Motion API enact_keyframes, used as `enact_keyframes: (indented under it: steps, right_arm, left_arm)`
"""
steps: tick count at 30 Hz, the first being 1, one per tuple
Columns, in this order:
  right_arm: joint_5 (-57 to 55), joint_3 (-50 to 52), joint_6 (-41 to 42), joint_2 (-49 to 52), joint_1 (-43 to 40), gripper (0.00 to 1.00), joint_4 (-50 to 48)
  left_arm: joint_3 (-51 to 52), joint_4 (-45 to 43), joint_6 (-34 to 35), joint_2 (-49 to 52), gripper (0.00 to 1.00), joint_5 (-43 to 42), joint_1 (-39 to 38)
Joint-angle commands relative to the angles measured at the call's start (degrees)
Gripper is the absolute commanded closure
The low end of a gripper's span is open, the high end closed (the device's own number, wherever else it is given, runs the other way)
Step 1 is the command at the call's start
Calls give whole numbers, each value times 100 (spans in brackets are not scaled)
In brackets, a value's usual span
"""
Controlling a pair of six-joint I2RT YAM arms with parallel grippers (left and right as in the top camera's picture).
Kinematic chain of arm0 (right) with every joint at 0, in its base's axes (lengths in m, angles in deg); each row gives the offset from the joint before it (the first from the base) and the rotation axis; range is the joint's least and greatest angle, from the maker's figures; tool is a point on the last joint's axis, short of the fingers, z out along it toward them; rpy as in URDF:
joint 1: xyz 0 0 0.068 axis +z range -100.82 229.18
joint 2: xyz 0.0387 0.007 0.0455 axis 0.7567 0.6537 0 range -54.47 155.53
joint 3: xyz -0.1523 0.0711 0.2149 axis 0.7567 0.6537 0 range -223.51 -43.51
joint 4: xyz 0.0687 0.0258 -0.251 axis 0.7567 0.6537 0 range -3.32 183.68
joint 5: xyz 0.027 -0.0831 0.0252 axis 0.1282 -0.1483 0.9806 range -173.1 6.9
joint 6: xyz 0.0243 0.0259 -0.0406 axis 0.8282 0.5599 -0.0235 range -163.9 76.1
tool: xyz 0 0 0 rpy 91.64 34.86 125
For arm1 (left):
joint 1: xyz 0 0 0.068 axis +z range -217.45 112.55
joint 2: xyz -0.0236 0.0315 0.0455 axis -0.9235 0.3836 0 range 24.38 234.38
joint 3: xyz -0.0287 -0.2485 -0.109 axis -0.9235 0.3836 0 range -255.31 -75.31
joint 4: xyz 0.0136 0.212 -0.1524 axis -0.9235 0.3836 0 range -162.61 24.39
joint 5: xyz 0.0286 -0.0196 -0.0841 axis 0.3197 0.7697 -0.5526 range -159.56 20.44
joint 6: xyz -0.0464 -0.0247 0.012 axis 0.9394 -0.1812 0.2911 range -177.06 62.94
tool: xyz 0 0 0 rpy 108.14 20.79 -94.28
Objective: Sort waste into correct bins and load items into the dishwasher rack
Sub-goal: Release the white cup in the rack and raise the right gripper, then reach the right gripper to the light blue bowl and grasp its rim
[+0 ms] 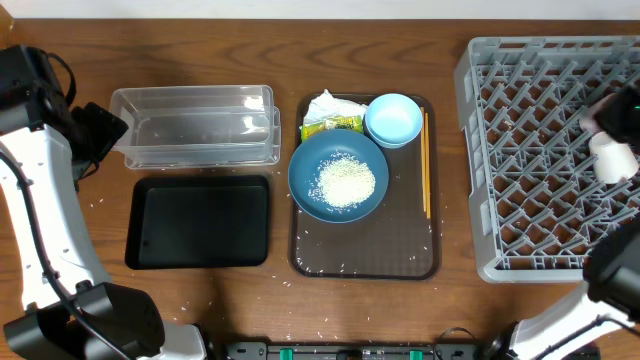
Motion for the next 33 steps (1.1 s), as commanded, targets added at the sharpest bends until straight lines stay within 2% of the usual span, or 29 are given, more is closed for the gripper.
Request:
enact_keyframes:
  steps: [1,6,11,26,30,33]
  right_arm:
    - [-1005,17,374,210,63,99,-4]
    - [-1226,17,413,214,-20,99,83]
    - [-1899,17,660,214,-162,99,341]
    - [-2085,-26,901,-522,-483,99,863]
    - [-1458,-26,822,-748,-452,99,852]
    - [188,-26,-81,-898,-326,99,651]
  left_arm:
    - [-90,26,52,-81,2,31,20]
    - [-90,26,52,-81,2,31,20]
    - [-90,26,52,-81,2,31,20]
    - [-90,26,52,-81,2,31,20]
    - [-90,26,52,-81,2,31,20]
    - [-90,26,52,-81,2,31,20]
